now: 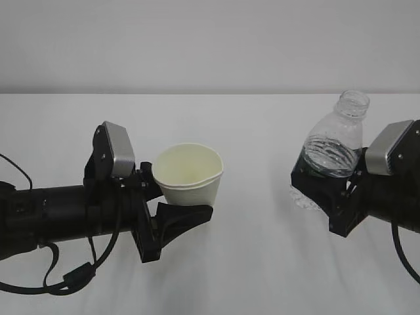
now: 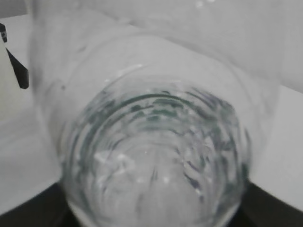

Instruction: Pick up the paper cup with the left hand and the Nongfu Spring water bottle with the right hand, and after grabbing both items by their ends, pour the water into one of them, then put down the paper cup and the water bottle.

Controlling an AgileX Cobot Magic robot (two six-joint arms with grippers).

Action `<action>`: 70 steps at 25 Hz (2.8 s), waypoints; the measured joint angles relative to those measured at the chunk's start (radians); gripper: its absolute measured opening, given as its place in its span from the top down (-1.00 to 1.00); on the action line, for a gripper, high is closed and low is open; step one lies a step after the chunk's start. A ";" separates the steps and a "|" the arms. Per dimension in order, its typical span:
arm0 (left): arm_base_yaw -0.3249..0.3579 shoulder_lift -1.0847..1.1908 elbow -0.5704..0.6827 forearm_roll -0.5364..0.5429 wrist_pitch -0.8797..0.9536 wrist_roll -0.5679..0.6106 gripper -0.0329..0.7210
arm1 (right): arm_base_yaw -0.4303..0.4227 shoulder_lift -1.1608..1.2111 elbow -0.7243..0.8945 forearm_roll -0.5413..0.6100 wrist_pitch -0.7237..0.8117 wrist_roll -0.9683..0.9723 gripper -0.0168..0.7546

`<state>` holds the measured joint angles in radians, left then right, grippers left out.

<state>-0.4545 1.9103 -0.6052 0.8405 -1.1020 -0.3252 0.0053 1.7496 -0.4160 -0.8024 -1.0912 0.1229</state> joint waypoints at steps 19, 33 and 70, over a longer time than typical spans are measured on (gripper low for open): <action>-0.073 0.079 -0.087 0.010 0.017 -0.015 -0.35 | 0.127 0.000 -0.245 -0.119 0.257 0.067 -0.18; -0.073 0.079 -0.088 0.007 -0.020 -0.015 -0.35 | 0.236 0.000 -0.361 -0.128 0.369 -0.115 -0.18; -0.073 0.079 -0.089 0.026 -0.009 0.013 -0.32 | 0.236 0.000 -0.361 0.015 0.355 -0.601 -0.18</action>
<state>-0.5275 1.9892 -0.6939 0.8663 -1.1109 -0.3120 0.2418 1.7496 -0.7768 -0.7874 -0.7359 -0.4783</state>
